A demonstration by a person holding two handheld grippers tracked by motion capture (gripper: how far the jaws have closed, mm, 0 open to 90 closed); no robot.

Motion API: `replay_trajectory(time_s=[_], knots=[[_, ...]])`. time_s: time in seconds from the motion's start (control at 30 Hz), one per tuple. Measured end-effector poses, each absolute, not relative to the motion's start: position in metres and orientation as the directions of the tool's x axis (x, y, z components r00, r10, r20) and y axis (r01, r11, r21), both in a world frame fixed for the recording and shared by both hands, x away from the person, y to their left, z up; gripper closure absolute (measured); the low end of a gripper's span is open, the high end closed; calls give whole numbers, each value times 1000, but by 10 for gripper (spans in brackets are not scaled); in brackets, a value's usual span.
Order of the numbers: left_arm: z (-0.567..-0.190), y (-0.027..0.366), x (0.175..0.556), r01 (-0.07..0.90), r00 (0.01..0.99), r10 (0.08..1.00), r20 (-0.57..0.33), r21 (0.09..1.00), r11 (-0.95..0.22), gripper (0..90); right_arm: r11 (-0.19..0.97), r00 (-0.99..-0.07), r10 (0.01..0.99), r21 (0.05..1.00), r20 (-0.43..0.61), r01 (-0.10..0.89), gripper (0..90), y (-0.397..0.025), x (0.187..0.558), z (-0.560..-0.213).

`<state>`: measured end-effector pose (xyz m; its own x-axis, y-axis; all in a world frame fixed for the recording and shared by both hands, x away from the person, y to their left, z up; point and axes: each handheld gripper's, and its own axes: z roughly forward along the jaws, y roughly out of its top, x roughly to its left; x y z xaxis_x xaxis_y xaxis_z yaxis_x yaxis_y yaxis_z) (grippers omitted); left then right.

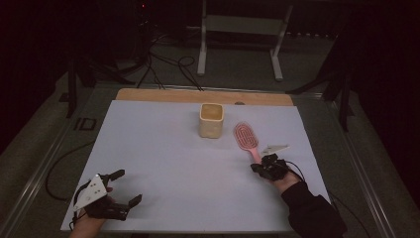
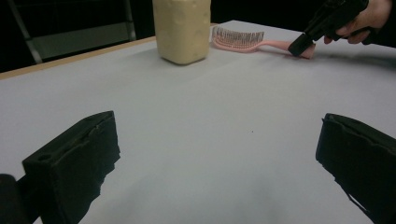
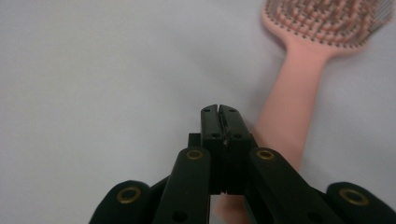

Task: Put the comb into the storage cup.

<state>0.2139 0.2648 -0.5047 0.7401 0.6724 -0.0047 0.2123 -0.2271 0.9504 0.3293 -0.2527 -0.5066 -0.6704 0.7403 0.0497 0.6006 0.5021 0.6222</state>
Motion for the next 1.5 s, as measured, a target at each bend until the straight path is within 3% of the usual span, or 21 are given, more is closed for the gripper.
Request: replay_trajectory(time_s=[1.2, 1.5], knots=[[-505, 265, 214, 214, 740, 673, -5, 950, -228, 0, 445, -564, 826, 622, -6, 645, 896, -308, 330, -506], [-505, 264, 214, 214, 740, 673, -5, 950, -229, 0, 472, -609, 793, 649, -17, 596, 896, -302, 324, -489]])
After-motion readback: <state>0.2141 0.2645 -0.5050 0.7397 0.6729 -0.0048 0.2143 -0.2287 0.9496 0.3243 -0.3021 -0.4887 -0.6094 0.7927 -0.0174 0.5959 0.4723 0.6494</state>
